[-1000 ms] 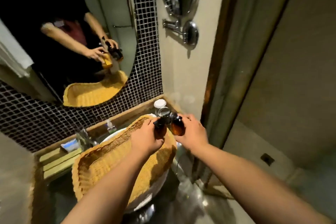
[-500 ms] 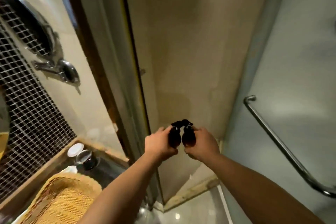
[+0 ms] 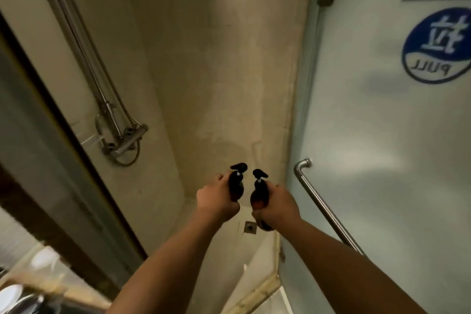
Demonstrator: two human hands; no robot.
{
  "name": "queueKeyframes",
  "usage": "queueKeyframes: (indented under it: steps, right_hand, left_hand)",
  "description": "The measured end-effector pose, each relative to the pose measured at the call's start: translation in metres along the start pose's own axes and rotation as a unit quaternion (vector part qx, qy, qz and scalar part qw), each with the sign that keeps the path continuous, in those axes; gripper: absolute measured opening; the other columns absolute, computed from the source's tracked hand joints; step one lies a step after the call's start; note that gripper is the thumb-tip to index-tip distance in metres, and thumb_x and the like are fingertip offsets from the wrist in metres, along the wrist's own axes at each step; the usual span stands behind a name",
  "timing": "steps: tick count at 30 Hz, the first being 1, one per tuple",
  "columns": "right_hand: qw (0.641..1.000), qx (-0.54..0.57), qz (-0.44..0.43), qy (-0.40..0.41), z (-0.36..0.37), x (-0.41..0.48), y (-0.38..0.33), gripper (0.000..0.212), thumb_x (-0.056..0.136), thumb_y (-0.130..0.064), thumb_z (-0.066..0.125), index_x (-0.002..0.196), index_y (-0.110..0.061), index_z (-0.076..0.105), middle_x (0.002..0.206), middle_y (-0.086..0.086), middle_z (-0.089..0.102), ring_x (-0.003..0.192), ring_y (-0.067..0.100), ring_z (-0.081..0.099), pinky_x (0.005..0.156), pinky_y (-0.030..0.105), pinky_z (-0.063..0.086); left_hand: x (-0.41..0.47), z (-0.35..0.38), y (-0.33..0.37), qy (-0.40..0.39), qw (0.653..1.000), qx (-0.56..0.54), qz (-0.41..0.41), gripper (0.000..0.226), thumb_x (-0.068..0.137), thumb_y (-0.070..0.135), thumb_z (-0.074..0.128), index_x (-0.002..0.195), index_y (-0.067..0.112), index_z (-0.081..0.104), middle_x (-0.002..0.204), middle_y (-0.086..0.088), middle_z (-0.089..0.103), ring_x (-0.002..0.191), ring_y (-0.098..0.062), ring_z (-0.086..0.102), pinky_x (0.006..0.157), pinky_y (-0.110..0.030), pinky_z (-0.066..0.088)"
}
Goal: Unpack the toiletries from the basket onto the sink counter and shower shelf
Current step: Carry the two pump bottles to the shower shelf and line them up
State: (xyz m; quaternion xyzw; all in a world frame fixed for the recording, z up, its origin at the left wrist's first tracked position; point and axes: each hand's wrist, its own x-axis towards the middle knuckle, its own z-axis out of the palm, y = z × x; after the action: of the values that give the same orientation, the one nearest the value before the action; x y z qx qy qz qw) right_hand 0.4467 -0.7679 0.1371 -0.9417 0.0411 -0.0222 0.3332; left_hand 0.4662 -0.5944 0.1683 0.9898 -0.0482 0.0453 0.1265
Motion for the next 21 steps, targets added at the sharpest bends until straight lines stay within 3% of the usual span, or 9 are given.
queueKeyframes:
  steps: [7,14,21]
  right_hand:
    - [1.0,-0.001,0.0,0.026,-0.016,0.078,0.0,0.076,0.054,-0.037,0.089,0.121,-0.037,0.052,0.105,-0.006,0.054,0.096,0.018,0.059,0.082,0.034,0.054]
    - [0.999,-0.01,0.015,0.04,-0.027,0.146,-0.016,0.082,0.056,-0.039,0.089,0.128,-0.034,0.051,0.113,-0.003,0.055,0.103,0.02,0.058,0.089,0.036,0.054]
    - [0.999,0.01,0.02,0.041,-0.019,0.218,-0.053,0.081,0.06,-0.036,0.09,0.13,-0.031,0.05,0.107,-0.006,0.05,0.104,0.019,0.056,0.089,0.032,0.051]
  left_hand:
    - [0.086,0.014,-0.009,-0.02,1.0,-0.007,-0.015,0.079,0.074,0.032,0.064,0.144,0.042,0.028,0.119,0.003,0.054,0.076,-0.018,0.057,0.068,-0.03,0.053]
    - [0.18,0.021,-0.012,0.0,0.999,-0.052,-0.013,0.07,0.073,0.032,0.067,0.136,0.039,0.038,0.115,0.002,0.054,0.094,-0.021,0.059,0.075,-0.033,0.053]
    - [0.235,0.024,-0.034,0.007,0.997,-0.07,-0.023,0.077,0.071,0.031,0.068,0.14,0.039,0.036,0.124,0.003,0.055,0.102,-0.021,0.061,0.076,-0.033,0.052]
